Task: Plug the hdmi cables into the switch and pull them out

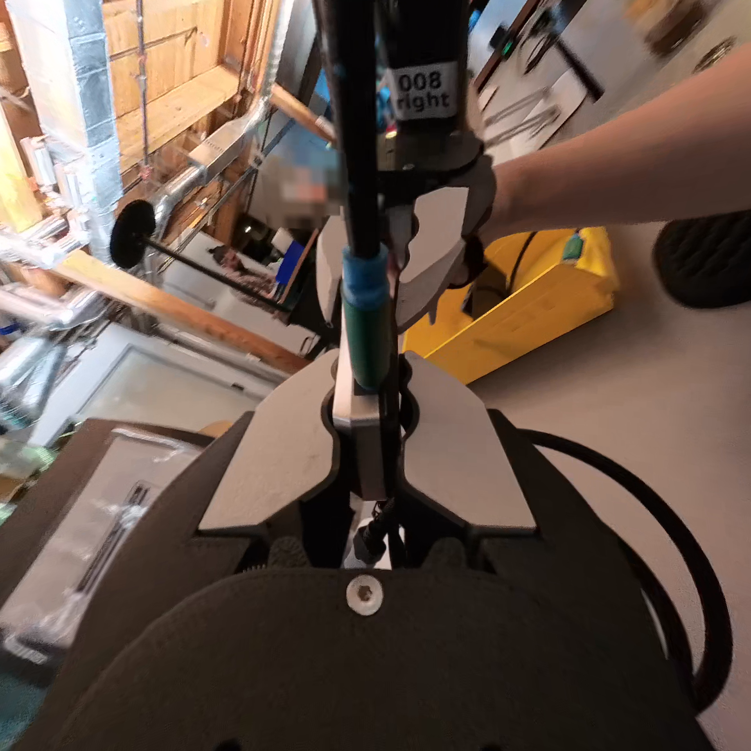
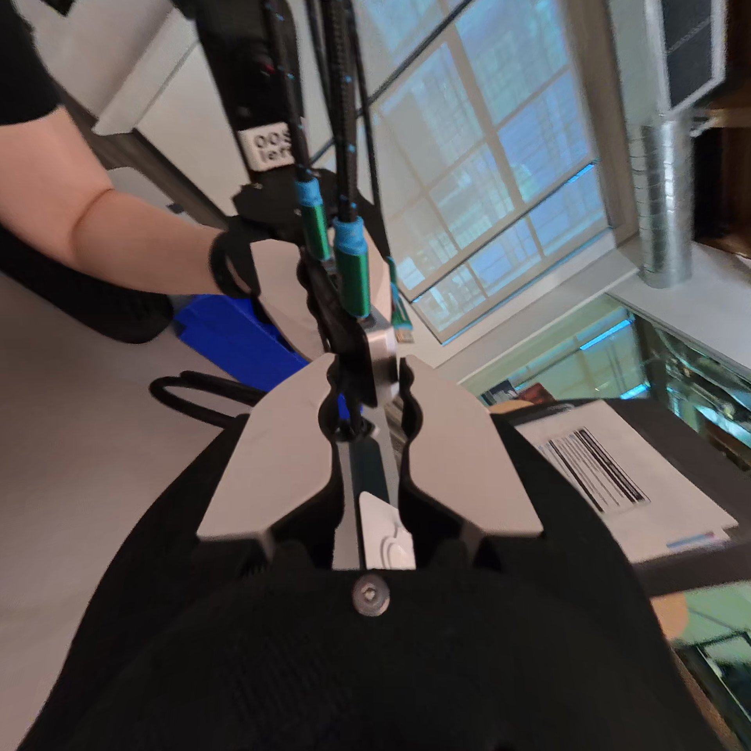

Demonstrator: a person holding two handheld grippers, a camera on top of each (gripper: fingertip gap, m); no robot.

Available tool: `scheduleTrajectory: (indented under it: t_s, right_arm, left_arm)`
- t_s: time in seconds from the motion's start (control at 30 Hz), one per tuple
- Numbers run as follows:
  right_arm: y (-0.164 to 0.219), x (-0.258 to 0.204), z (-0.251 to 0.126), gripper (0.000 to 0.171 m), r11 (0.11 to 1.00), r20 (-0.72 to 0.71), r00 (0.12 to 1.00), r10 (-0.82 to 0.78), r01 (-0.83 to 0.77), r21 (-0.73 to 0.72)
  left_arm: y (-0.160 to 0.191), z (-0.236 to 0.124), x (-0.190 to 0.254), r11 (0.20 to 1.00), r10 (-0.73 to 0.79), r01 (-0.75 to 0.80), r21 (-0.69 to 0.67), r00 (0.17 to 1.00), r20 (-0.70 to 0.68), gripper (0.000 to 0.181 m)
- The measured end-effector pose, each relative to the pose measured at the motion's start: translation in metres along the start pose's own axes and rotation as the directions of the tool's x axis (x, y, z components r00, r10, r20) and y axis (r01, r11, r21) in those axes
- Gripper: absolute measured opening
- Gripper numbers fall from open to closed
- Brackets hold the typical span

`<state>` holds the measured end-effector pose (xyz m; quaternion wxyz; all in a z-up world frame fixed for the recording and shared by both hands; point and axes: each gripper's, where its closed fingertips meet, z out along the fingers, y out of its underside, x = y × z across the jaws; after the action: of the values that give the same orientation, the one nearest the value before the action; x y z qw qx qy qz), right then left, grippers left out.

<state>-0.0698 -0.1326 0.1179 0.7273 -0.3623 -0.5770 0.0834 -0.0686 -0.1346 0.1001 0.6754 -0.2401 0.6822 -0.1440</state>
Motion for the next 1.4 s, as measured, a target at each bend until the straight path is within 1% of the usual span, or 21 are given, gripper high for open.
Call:
scheduleTrajectory:
  t_s: [0.1, 0.13, 0.2, 0.3, 0.37, 0.43, 0.5, 0.6, 0.67, 0.73, 0.83, 0.9, 1.0, 1.1, 1.2, 1.3, 1.33, 1.4]
  right_arm:
    - [0.009, 0.027, -0.011, 0.025, 0.999, -0.152, 0.987, 0.052, -0.053, -0.001]
    - [0.009, 0.033, -0.015, 0.023, 0.997, -0.184, 0.98, 0.079, -0.079, 0.004]
    - [0.004, 0.038, -0.017, 0.015, 0.992, -0.202, 0.972, 0.12, -0.127, -0.021]
    - [-0.006, 0.041, -0.008, 0.009, 0.987, -0.264, 0.96, 0.088, -0.12, -0.108]
    - [-0.011, 0.037, 0.007, 0.01, 0.981, -0.301, 0.952, 0.062, -0.115, -0.159]
    - [-0.011, 0.034, 0.024, 0.021, 0.968, -0.34, 0.936, 0.09, -0.163, -0.191]
    - [-0.007, 0.023, 0.042, 0.026, 0.95, -0.328, 0.932, 0.152, -0.229, -0.211]
    - [0.001, 0.019, 0.058, 0.032, 0.923, -0.389, 0.894, 0.224, -0.323, -0.211]
    - [0.005, 0.02, 0.061, 0.033, 0.909, -0.431, 0.865, 0.257, -0.367, -0.195]
    - [0.01, 0.018, 0.064, 0.032, 0.894, -0.436, 0.855, 0.28, -0.398, -0.207]
    - [0.016, 0.015, 0.065, 0.028, 0.882, -0.43, 0.855, 0.29, -0.413, -0.227]
    - [0.021, 0.011, 0.066, 0.022, 0.871, -0.415, 0.86, 0.297, -0.422, -0.251]
    - [0.026, 0.011, 0.065, 0.021, 0.859, -0.416, 0.859, 0.297, -0.431, -0.276]
    - [0.026, 0.013, 0.062, 0.02, 0.858, -0.427, 0.855, 0.294, -0.433, -0.277]
    - [0.024, 0.015, 0.061, 0.02, 0.874, -0.462, 0.854, 0.24, -0.397, -0.28]
    - [0.021, 0.015, 0.062, 0.02, 0.888, -0.475, 0.856, 0.203, -0.365, -0.279]
    - [0.021, 0.015, 0.062, 0.02, 0.888, -0.469, 0.858, 0.208, -0.367, -0.278]
    - [0.02, 0.016, 0.062, 0.019, 0.88, -0.453, 0.847, 0.279, -0.415, -0.233]
  left_arm:
    - [0.014, -0.004, -0.018, 0.995, 0.049, -0.041, -0.095, 0.995, 0.084, 0.022]
    - [0.021, -0.007, -0.028, 0.99, 0.066, -0.048, -0.136, 0.989, 0.129, 0.022]
    - [0.036, -0.015, -0.048, 0.97, 0.118, -0.066, -0.233, 0.968, 0.221, 0.022]
    - [0.058, -0.027, -0.071, 0.93, 0.205, -0.085, -0.357, 0.927, 0.314, 0.023]
    - [0.067, -0.031, -0.078, 0.91, 0.251, -0.104, -0.402, 0.908, 0.335, 0.023]
    - [0.072, -0.032, -0.081, 0.9, 0.267, -0.103, -0.424, 0.898, 0.349, 0.023]
    - [0.076, -0.032, -0.083, 0.893, 0.266, -0.087, -0.442, 0.894, 0.361, 0.023]
    - [0.08, -0.03, -0.083, 0.878, 0.281, -0.088, -0.47, 0.89, 0.359, 0.022]
    - [0.083, -0.027, -0.08, 0.865, 0.298, -0.099, -0.491, 0.889, 0.346, 0.022]
    - [0.086, -0.023, -0.076, 0.852, 0.321, -0.122, -0.509, 0.89, 0.324, 0.023]
    - [0.089, -0.016, -0.069, 0.832, 0.357, -0.158, -0.532, 0.887, 0.295, 0.022]
    - [0.092, -0.012, -0.066, 0.822, 0.365, -0.164, -0.545, 0.887, 0.283, 0.023]
    - [0.096, -0.01, -0.064, 0.816, 0.368, -0.166, -0.554, 0.888, 0.276, 0.022]
    - [0.095, -0.009, -0.067, 0.806, 0.39, -0.166, -0.568, 0.871, 0.298, 0.022]
    - [0.093, -0.009, -0.071, 0.833, 0.348, -0.115, -0.541, 0.87, 0.351, 0.023]
    - [0.09, -0.01, -0.074, 0.84, 0.354, -0.117, -0.53, 0.858, 0.372, 0.024]
    - [0.089, -0.011, -0.075, 0.838, 0.362, -0.126, -0.53, 0.855, 0.37, 0.024]
    - [0.088, -0.011, -0.074, 0.84, 0.36, -0.124, -0.528, 0.856, 0.372, 0.024]
